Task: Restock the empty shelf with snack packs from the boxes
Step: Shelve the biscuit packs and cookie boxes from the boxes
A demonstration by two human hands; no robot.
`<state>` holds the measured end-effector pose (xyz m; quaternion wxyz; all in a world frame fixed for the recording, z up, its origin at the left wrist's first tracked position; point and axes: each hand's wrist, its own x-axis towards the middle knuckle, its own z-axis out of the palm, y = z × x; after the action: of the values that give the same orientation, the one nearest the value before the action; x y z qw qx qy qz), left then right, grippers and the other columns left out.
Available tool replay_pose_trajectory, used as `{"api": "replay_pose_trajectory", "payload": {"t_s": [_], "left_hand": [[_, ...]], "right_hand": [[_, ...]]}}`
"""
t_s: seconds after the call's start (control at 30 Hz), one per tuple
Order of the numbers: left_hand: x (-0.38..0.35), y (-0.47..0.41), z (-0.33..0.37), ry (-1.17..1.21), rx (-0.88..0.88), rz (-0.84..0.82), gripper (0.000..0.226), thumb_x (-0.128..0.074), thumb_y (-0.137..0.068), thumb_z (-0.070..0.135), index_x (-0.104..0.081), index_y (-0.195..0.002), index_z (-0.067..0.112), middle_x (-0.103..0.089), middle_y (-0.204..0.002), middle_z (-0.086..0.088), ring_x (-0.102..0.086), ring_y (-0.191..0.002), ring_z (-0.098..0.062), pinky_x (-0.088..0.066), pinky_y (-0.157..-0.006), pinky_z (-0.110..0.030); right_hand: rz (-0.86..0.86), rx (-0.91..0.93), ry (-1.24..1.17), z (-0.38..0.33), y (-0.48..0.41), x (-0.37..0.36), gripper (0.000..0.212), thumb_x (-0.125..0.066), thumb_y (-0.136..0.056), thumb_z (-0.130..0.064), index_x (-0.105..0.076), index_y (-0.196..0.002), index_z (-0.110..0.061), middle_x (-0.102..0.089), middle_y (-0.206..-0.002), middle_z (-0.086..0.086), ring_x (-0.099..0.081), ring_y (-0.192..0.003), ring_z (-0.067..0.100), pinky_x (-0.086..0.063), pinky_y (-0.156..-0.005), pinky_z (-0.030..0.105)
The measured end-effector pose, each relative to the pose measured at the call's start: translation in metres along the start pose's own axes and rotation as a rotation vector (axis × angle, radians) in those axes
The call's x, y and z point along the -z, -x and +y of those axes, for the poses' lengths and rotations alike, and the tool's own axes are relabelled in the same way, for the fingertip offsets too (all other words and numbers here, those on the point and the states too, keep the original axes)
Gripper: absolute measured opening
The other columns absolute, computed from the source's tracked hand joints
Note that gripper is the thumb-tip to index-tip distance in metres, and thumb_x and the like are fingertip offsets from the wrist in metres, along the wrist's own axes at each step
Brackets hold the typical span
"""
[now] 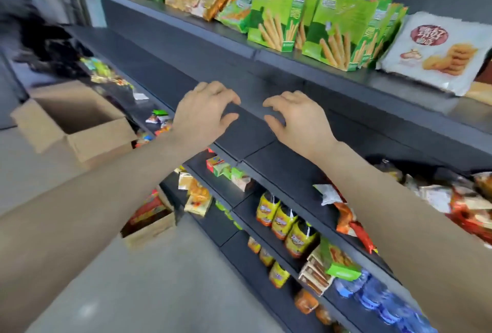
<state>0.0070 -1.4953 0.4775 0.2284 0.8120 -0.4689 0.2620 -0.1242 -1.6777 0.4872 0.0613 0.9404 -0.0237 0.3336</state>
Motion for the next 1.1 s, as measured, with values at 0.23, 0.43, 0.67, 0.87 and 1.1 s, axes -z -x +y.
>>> {"api": "replay_pose_trajectory", "payload": {"t_s": [0.23, 0.43, 0.67, 0.87, 1.1], "left_hand": [[0.001, 0.047, -0.129, -0.136, 0.219, -0.037, 0.026, -0.072, -0.085, 0.028, -0.070, -0.109, 0.019, -0.064, -0.106, -0.009, -0.058, -0.100, -0.035, -0.049, -0.078, -0.043], [-0.028, 0.070, -0.227, -0.190, 0.391, -0.139, 0.027, -0.066, -0.090, 0.033, -0.066, -0.116, 0.025, -0.061, -0.114, -0.006, -0.054, -0.108, -0.032, -0.050, -0.076, -0.043], [-0.082, 0.064, -0.333, -0.187, 0.595, -0.273, 0.028, -0.064, -0.093, 0.026, -0.064, -0.121, 0.024, -0.060, -0.124, -0.005, -0.052, -0.113, -0.029, -0.050, -0.081, -0.040], [-0.133, 0.063, -0.409, -0.141, 0.759, -0.367, 0.030, -0.064, -0.093, 0.024, -0.064, -0.123, 0.020, -0.059, -0.127, -0.007, -0.052, -0.116, -0.029, -0.050, -0.087, -0.042], [-0.197, 0.084, -0.502, -0.064, 0.856, -0.504, 0.033, -0.061, -0.095, 0.026, -0.061, -0.129, 0.025, -0.057, -0.132, -0.003, -0.049, -0.121, -0.026, -0.050, -0.093, -0.040]], "right_hand": [[-0.075, 0.143, -0.190, -0.080, -0.066, -0.118, 0.023, -0.067, -0.086, -0.024, -0.071, -0.106, -0.015, -0.068, -0.091, 0.006, -0.062, -0.084, 0.031, -0.054, -0.064, 0.037], [-0.096, 0.255, -0.332, -0.131, -0.121, -0.227, 0.020, -0.072, -0.080, -0.018, -0.073, -0.100, -0.015, -0.069, -0.087, 0.004, -0.062, -0.078, 0.030, -0.047, -0.060, 0.029], [-0.320, 0.335, -0.426, -0.157, -0.198, -0.362, 0.024, -0.064, -0.093, -0.025, -0.072, -0.112, -0.013, -0.071, -0.107, 0.007, -0.063, -0.100, 0.029, -0.049, -0.075, 0.032], [-0.494, 0.361, -0.468, -0.176, -0.249, -0.467, 0.029, -0.058, -0.097, -0.030, -0.067, -0.121, -0.017, -0.067, -0.117, 0.005, -0.058, -0.110, 0.027, -0.046, -0.078, 0.033], [-0.667, 0.280, -0.473, -0.204, -0.267, -0.574, 0.031, -0.055, -0.099, -0.029, -0.064, -0.127, -0.018, -0.066, -0.124, 0.004, -0.060, -0.115, 0.025, -0.054, -0.087, 0.037]]}}
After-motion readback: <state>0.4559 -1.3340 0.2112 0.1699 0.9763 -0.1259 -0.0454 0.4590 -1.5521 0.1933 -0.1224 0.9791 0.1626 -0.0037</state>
